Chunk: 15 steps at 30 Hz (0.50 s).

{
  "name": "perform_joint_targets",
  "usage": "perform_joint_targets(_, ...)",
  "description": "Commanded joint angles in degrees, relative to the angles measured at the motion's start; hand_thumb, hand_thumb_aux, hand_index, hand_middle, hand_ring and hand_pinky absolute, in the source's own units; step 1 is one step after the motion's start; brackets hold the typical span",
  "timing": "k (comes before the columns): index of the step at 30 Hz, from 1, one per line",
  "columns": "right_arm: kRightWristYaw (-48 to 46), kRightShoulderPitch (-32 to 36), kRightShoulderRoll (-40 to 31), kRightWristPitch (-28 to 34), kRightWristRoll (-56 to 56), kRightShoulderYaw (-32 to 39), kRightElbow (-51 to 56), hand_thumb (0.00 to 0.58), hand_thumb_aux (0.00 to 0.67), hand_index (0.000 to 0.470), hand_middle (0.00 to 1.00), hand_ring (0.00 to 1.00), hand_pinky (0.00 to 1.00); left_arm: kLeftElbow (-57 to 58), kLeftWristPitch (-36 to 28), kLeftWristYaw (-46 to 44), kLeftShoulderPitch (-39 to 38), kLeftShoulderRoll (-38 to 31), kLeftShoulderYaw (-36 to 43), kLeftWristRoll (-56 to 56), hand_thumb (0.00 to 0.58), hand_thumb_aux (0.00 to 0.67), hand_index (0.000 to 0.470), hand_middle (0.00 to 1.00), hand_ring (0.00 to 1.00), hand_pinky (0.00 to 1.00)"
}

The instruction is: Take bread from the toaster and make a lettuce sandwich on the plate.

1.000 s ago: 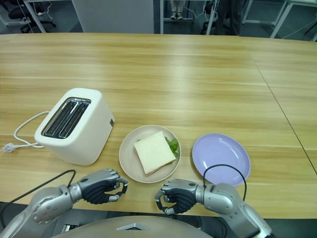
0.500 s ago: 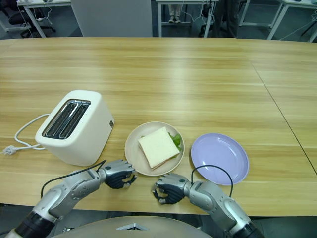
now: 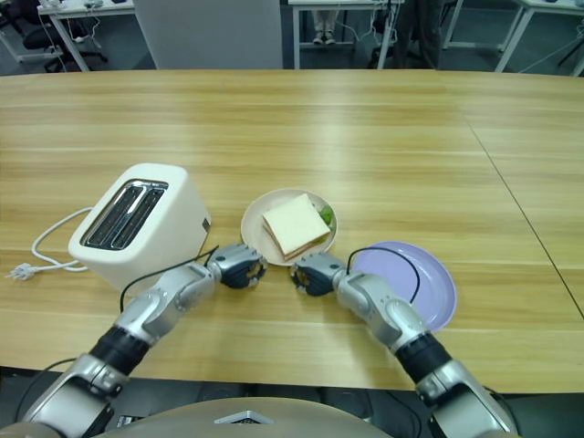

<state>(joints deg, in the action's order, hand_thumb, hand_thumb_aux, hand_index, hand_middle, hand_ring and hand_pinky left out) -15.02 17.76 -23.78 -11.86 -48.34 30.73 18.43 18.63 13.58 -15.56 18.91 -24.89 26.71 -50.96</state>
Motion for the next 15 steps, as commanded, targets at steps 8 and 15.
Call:
perform_joint_targets(8,1.8,4.0,-1.1,-0.6,1.5,-0.2,5.7,0.580,0.670,0.460,1.00,1.00,1.00,10.5,4.1,5.2,5.3,0.6,0.3,4.8,0.580,0.670,0.460,1.00,1.00,1.00)
perform_joint_targets(15,-9.2,-9.5,-7.5,-0.2,24.1,-12.5,-19.2,0.580,0.670,0.460,1.00,1.00,1.00,-21.0,2.9,-4.0,-11.0,-1.6,-8.9,25.4,0.523,0.460,0.316,1.00,1.00,1.00)
